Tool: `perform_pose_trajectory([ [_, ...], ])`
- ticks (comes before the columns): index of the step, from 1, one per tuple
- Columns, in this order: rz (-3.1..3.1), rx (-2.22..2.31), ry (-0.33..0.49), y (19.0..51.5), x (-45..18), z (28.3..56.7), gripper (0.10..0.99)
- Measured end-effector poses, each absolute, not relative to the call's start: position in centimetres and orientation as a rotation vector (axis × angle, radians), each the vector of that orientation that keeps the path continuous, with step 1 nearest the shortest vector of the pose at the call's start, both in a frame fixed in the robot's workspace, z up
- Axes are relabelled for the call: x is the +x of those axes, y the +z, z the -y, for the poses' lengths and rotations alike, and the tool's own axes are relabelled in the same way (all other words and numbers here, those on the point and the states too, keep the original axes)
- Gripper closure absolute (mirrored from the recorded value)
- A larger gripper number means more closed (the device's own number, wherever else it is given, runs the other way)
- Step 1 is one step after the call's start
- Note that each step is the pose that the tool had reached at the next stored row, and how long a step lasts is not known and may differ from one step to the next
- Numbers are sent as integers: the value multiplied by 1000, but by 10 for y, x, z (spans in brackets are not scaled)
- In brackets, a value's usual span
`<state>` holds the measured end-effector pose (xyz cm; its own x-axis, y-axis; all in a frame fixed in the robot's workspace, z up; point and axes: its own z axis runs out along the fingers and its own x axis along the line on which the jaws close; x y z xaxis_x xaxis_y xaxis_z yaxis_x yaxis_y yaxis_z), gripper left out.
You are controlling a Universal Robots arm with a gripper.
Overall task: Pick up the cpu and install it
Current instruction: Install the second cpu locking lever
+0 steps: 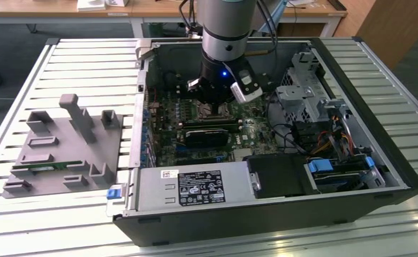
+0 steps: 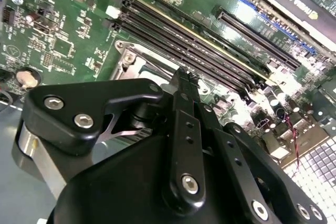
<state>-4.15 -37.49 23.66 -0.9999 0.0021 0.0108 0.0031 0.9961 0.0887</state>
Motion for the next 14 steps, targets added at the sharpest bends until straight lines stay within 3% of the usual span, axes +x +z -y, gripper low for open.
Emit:
perform_pose_trajectory([
  [14, 3128, -4, -142, 236, -42, 375, 980],
])
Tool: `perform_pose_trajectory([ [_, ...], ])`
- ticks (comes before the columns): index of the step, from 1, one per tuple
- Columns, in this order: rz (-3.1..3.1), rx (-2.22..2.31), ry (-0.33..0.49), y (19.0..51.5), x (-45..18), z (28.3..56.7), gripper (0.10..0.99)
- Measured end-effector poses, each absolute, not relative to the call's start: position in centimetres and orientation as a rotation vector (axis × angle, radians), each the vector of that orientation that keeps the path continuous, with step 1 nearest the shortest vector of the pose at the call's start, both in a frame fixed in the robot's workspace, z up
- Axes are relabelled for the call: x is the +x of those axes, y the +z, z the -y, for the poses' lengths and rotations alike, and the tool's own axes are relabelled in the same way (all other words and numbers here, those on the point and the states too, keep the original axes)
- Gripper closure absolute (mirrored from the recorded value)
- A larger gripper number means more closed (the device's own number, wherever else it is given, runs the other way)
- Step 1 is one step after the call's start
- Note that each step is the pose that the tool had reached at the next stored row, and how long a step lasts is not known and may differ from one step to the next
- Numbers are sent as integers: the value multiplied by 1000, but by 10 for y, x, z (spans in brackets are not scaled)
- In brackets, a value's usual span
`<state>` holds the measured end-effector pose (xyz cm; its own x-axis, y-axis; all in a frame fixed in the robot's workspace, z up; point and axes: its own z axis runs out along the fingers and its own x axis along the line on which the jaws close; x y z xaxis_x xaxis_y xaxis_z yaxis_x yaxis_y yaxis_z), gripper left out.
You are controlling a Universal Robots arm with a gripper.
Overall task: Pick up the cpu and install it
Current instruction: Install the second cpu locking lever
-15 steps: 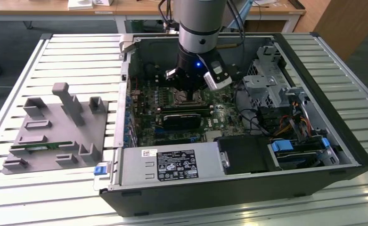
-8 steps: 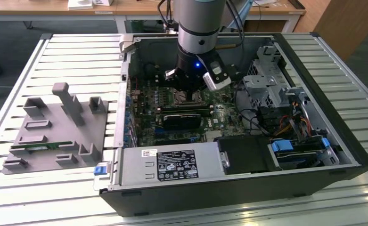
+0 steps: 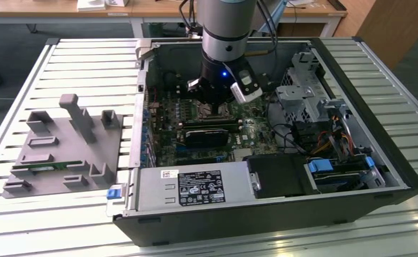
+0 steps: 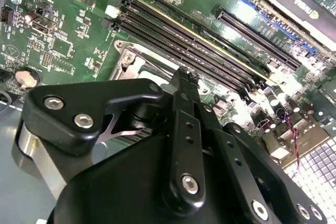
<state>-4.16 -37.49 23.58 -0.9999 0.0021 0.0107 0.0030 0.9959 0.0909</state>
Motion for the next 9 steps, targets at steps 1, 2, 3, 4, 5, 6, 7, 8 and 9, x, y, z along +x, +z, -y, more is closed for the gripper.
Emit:
perform_pose_trajectory([
  [1, 3128, -4, -143, 235, -42, 375, 980],
  [2, 3128, -4, -143, 235, -42, 375, 980],
  [3, 3128, -4, -143, 234, -42, 375, 980],
  [4, 3128, -4, -144, 233, -42, 375, 980],
  [5, 3128, -4, -144, 232, -42, 375, 980],
  [6, 3128, -4, -144, 231, -43, 375, 980],
  [7, 3128, -4, -145, 230, -44, 375, 980],
  [8, 3128, -4, -146, 229, -45, 375, 980],
  [9, 3127, -4, -150, 228, -46, 375, 980],
])
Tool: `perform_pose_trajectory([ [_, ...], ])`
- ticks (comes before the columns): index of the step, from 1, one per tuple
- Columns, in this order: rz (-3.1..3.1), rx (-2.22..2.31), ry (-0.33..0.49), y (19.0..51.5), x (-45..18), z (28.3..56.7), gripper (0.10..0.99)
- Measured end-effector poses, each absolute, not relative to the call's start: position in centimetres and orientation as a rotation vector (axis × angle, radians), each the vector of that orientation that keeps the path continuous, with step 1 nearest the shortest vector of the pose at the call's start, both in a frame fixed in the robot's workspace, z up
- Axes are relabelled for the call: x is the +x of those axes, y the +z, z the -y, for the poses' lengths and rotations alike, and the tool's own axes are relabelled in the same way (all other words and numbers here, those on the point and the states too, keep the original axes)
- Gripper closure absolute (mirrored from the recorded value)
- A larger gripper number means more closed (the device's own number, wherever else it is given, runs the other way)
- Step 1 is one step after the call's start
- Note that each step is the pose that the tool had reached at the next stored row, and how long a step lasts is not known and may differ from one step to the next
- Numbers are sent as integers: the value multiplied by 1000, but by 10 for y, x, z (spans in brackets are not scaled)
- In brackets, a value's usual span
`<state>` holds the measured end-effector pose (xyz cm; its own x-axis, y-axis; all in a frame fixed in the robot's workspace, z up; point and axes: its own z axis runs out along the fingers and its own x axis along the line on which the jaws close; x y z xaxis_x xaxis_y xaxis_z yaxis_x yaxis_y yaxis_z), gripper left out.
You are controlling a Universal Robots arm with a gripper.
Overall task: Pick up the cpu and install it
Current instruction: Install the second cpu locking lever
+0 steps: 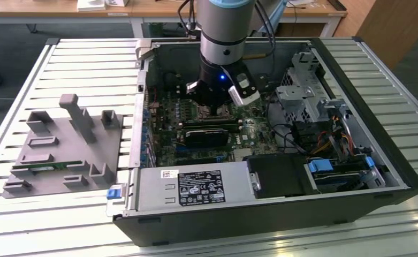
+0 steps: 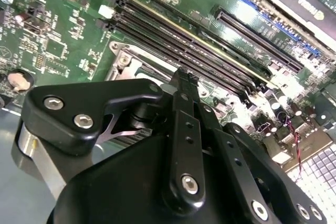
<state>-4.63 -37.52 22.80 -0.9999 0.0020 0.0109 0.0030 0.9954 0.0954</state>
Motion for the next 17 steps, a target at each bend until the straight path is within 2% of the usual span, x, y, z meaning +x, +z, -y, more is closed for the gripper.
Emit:
perform_pose_trajectory([
  [11, 3123, -4, -227, 225, -53, 386, 980],
  [17, 3122, -3, -238, 216, -58, 387, 980],
])
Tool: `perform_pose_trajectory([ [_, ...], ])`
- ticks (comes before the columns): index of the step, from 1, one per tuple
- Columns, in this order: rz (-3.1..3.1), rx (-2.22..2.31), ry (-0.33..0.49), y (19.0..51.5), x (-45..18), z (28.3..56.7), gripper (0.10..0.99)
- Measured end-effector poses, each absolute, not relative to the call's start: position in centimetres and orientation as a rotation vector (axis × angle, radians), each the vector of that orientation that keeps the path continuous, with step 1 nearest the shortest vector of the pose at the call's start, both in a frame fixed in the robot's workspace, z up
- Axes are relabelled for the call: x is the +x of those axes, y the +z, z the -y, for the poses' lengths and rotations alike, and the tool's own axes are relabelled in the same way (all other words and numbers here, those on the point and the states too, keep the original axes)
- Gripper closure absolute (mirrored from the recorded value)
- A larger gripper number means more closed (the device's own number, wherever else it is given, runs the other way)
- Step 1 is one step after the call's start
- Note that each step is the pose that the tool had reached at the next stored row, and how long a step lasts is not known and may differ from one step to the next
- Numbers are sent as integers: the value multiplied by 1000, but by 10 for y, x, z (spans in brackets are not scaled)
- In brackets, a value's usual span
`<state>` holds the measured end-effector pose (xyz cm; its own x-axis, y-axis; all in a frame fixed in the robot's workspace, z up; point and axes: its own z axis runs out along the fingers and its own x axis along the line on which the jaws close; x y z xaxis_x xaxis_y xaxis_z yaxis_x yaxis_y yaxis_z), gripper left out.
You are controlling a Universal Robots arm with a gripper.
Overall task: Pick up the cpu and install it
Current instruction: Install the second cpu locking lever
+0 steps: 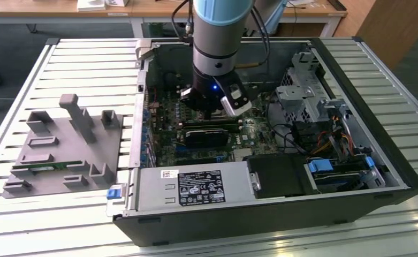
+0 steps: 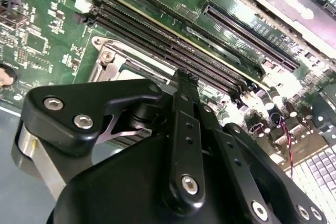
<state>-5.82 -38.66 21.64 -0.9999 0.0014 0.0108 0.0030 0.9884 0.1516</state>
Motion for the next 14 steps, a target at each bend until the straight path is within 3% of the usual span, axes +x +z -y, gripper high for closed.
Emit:
perform_pose_trajectory([
  [14, 3115, -3, -319, 209, -64, 396, 980],
])
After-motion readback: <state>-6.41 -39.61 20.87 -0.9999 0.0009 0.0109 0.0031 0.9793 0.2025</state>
